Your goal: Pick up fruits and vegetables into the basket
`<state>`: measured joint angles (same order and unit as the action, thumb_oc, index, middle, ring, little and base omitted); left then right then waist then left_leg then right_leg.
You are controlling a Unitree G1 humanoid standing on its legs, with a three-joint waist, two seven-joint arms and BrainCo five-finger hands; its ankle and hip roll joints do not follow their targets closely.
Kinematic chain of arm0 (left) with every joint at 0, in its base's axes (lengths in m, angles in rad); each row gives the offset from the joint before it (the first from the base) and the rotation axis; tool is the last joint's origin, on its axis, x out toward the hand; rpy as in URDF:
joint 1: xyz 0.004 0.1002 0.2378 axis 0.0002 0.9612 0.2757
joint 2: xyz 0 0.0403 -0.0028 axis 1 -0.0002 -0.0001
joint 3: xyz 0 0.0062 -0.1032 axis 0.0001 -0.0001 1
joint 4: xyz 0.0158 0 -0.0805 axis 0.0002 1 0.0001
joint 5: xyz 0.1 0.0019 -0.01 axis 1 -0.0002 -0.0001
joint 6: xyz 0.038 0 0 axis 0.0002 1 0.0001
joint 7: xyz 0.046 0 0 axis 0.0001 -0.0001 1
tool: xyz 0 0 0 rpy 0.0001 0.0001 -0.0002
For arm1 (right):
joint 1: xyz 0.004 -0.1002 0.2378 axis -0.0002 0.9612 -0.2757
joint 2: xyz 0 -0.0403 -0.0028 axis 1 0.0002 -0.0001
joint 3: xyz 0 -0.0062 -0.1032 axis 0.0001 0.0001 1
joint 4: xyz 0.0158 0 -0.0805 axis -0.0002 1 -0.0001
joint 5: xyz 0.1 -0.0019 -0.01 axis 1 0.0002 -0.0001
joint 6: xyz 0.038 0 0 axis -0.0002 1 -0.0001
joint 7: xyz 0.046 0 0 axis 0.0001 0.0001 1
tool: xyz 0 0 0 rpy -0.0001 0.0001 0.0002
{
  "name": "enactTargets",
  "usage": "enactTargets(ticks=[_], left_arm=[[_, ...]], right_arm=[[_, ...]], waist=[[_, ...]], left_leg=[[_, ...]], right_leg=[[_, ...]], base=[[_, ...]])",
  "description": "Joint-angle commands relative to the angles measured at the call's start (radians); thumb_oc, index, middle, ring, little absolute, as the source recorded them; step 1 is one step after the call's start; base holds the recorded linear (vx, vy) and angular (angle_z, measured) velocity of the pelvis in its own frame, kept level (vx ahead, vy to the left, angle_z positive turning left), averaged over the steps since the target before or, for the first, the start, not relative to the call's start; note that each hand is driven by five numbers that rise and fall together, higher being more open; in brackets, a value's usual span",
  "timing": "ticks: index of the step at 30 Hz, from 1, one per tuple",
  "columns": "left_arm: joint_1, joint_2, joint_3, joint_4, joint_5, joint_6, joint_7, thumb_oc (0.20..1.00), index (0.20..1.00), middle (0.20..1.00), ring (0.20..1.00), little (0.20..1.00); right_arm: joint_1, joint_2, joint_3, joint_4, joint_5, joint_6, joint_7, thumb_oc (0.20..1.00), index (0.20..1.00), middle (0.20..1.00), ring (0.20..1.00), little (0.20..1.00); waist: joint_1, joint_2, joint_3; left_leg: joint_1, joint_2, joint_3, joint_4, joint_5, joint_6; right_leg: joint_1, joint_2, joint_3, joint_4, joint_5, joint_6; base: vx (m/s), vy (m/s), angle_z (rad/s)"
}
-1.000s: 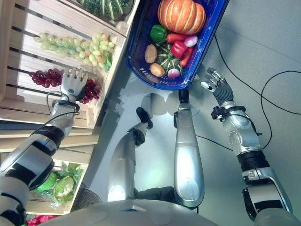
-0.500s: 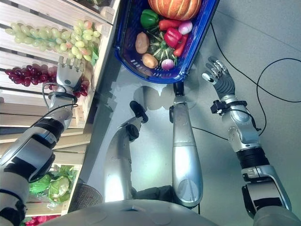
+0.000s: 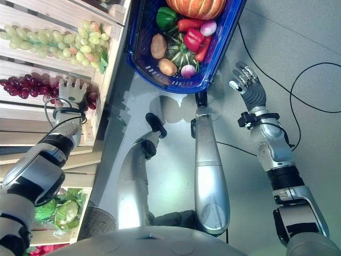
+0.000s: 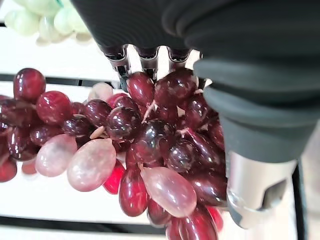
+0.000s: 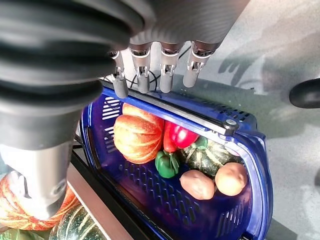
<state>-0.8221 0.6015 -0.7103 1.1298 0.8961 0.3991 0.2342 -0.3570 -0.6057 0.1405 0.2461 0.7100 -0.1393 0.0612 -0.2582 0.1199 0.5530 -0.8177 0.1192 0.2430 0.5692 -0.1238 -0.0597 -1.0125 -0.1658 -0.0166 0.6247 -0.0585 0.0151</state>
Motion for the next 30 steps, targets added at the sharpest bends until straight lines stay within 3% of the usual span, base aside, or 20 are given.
enactTargets(ticks=[1, 6, 15, 25, 27, 28, 29, 30], left_arm=[[0.101, 0.011, 0.019, 0.118, -0.075, 0.07, -0.094, 1.0, 1.0, 1.0, 1.0, 1.0], [0.135, -0.016, 0.042, 0.139, -0.016, 0.112, -0.079, 1.0, 1.0, 1.0, 1.0, 1.0], [0.151, -0.016, 0.048, 0.121, 0.11, 0.272, 0.019, 1.0, 1.0, 1.0, 1.0, 1.0], [0.156, -0.016, 0.05, 0.082, 0.161, 0.348, 0.061, 1.0, 1.0, 1.0, 1.0, 1.0], [0.157, -0.015, 0.052, 0.074, 0.192, 0.367, 0.061, 0.856, 0.856, 0.856, 0.856, 0.856], [0.16, -0.012, 0.052, 0.068, 0.21, 0.382, 0.076, 0.567, 0.567, 0.567, 0.567, 0.567], [0.159, -0.012, 0.052, 0.066, 0.226, 0.39, 0.071, 0.539, 0.539, 0.539, 0.539, 0.539], [0.16, -0.009, 0.055, 0.062, 0.239, 0.395, 0.064, 0.416, 0.416, 0.416, 0.416, 0.416]], right_arm=[[0.034, 0.03, 0.029, -0.088, 0.023, -0.046, -0.001, 1.0, 1.0, 1.0, 1.0, 1.0], [0.032, 0.044, 0.04, -0.097, 0.012, -0.044, -0.015, 1.0, 1.0, 1.0, 1.0, 1.0], [0.024, 0.047, 0.056, -0.1, 0.028, -0.072, -0.039, 1.0, 1.0, 1.0, 1.0, 1.0], [0.024, 0.05, 0.063, -0.096, 0.033, -0.105, -0.057, 1.0, 1.0, 1.0, 1.0, 1.0], [0.025, 0.046, 0.062, -0.097, 0.033, -0.109, -0.058, 1.0, 1.0, 1.0, 1.0, 1.0], [0.027, 0.043, 0.059, -0.097, 0.031, -0.113, -0.057, 1.0, 1.0, 1.0, 1.0, 1.0], [0.028, 0.044, 0.058, -0.097, 0.03, -0.115, -0.058, 1.0, 1.0, 1.0, 1.0, 1.0], [0.028, 0.042, 0.057, -0.099, 0.03, -0.114, -0.06, 1.0, 1.0, 1.0, 1.0, 1.0]], waist=[[-0.009, -0.037, -0.033], [-0.001, -0.039, -0.033], [0.01, -0.046, -0.033], [0.018, -0.048, -0.033], [0.019, -0.048, -0.033], [0.02, -0.047, -0.033], [0.02, -0.046, -0.033], [0.021, -0.046, -0.033]], left_leg=[[-0.044, -0.016, -0.002, 0.026, -0.016, -0.03], [-0.032, -0.019, 0.0, 0.016, -0.01, -0.029], [-0.065, -0.017, -0.008, 0.031, -0.015, -0.023], [-0.094, -0.019, -0.014, 0.038, -0.016, -0.017], [-0.099, -0.019, -0.016, 0.043, -0.018, -0.016], [-0.101, -0.019, -0.016, 0.042, -0.018, -0.016], [-0.101, -0.02, -0.016, 0.042, -0.018, -0.016], [-0.103, -0.02, -0.017, 0.043, -0.019, -0.016]], right_leg=[[0.013, 0.021, 0.012, -0.024, -0.042, 0.073], [0.024, 0.016, 0.001, -0.03, -0.04, 0.073], [-0.001, 0.019, -0.002, -0.018, -0.043, 0.067], [-0.026, 0.026, -0.003, -0.011, -0.04, 0.065], [-0.031, 0.026, -0.002, -0.007, -0.041, 0.065], [-0.033, 0.025, -0.002, -0.007, -0.041, 0.066], [-0.033, 0.024, -0.002, -0.007, -0.041, 0.065], [-0.035, 0.024, -0.002, -0.006, -0.041, 0.065]], base=[[0.0, 0.0, 0.0], [0.0, 0.0, 0.0], [0.0, -0.002, 0.01], [0.0, -0.003, 0.02], [0.0, 0.0, 0.0], [0.0, 0.0, 0.0], [0.0, 0.0, 0.0], [0.0, 0.0, 0.0]])
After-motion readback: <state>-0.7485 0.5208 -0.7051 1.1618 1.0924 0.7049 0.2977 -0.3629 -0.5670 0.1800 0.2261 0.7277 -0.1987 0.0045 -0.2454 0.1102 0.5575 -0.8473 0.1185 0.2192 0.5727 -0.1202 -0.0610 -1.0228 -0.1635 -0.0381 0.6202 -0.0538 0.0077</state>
